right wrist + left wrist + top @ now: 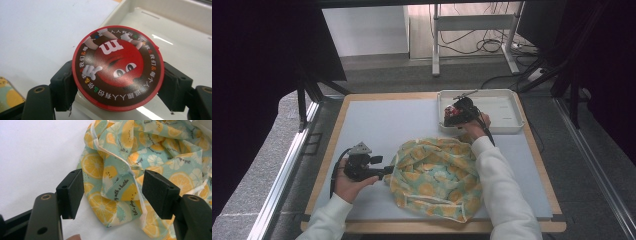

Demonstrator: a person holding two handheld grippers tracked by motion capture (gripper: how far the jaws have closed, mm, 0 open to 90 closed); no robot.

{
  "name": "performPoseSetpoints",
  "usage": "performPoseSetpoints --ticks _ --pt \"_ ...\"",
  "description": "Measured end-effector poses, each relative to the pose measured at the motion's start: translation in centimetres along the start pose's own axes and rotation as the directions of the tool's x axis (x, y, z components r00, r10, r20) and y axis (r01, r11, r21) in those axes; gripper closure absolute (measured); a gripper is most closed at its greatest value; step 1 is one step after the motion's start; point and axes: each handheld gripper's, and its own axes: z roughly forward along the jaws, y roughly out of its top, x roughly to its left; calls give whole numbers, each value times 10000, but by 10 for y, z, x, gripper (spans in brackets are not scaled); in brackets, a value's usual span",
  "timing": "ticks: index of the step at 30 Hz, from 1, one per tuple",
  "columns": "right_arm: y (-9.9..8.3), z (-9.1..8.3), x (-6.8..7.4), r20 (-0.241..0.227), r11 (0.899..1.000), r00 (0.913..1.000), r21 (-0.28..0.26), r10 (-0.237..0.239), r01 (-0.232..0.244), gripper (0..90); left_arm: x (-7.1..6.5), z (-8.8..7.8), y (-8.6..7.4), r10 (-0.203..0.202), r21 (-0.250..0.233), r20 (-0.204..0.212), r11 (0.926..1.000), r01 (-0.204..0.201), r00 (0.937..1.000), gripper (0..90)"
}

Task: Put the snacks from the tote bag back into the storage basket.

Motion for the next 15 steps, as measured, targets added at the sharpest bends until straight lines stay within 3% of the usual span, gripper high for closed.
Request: performPoseSetpoints --ticks 7,9,15 --pt "-2 1 1 -96 10000 9999 -36 -37 37 244 0 0 0 -2 -2 6 10000 2 10000 339" --pt "-3 0 2 -60 9993 9999 -338 158 -160 176 0 0 0 -13 12 26 10000 13 10000 339" --pt "-1 -8 5 -169 9975 9997 -687 151 -162 136 0 0 0 -19 -16 11 10000 19 10000 339"
